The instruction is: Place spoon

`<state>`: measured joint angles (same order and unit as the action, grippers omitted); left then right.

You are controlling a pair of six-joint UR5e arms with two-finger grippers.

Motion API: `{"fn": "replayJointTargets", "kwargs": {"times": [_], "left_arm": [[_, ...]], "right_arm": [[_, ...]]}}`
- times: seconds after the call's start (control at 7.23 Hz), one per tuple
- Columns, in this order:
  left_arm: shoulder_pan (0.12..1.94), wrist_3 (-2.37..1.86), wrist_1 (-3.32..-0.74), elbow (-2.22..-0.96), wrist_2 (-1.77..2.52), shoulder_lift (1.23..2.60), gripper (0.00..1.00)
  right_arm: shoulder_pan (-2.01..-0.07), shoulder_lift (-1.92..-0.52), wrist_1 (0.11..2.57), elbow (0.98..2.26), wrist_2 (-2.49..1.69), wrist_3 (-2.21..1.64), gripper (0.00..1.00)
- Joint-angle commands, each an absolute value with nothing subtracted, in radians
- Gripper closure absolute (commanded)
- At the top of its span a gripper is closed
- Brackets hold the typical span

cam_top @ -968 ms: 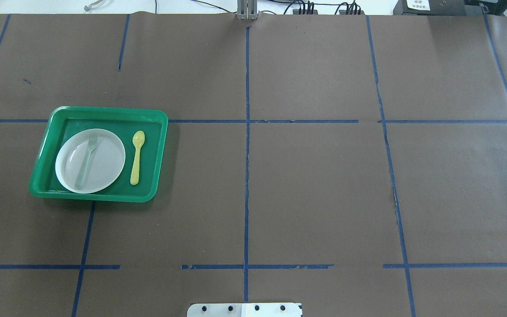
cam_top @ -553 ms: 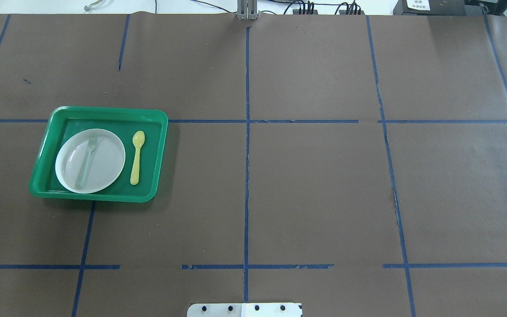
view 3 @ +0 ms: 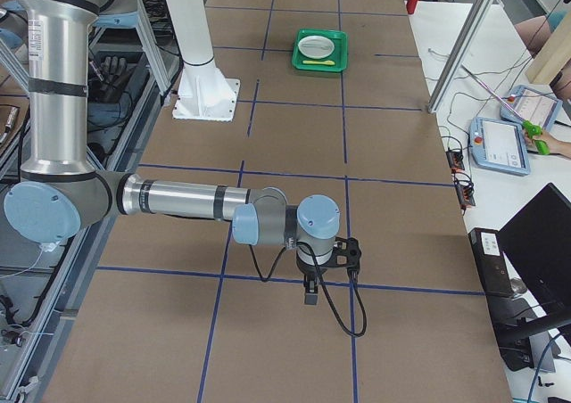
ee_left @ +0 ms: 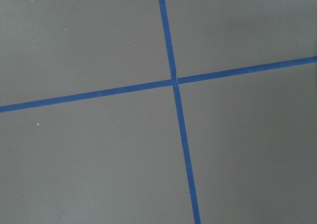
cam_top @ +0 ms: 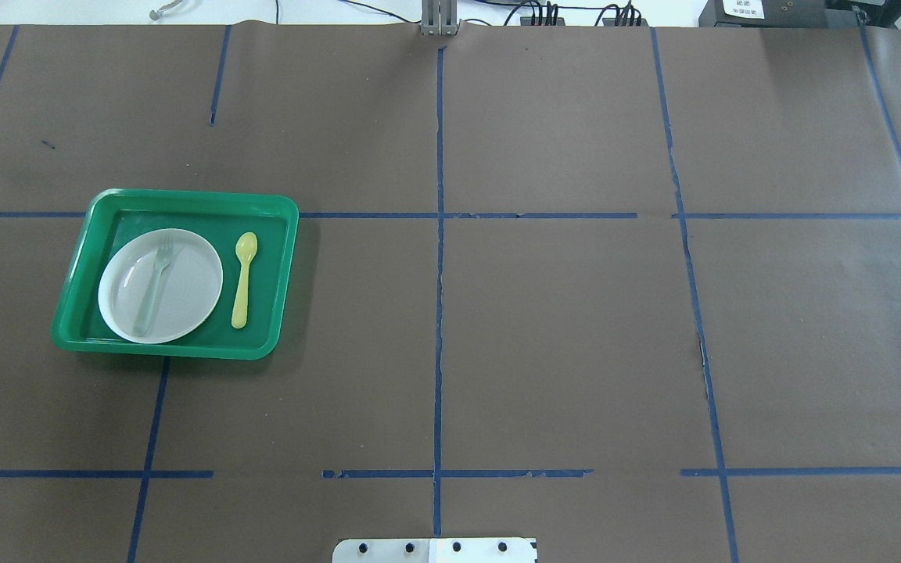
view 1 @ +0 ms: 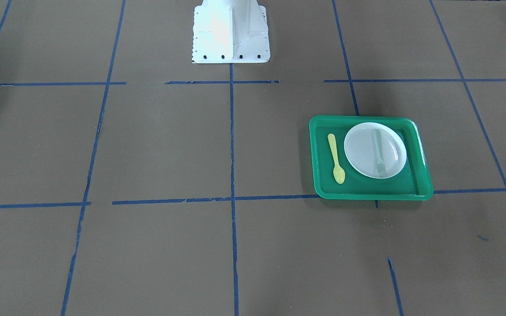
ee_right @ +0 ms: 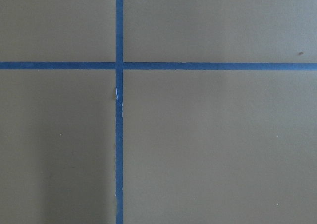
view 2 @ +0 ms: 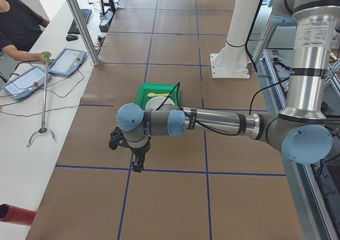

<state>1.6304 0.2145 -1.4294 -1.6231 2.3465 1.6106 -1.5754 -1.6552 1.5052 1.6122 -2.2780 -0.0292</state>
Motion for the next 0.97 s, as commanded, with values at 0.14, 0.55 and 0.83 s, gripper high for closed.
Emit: {"fn": "replayJointTargets", "kwargs": {"times": [0.14, 0.55, 0.83], "left_arm": [[1.680, 0.218, -1.431, -1.606, 2.295, 1.632, 0.00], [1.681, 0.218, -1.433, -1.597, 2.281, 1.649, 0.00], [1.681, 0.218, -1.433, -1.586, 2.281, 1.652, 0.00]], "right_arm": [[-1.575, -1.655, 1.506, 1.612, -2.278, -0.029, 0.00], [-1.575, -1.654, 1.505, 1.612, -2.278, -0.029, 0.00], [-1.575, -1.655, 1.505, 1.612, -2.278, -0.029, 0.00]]}}
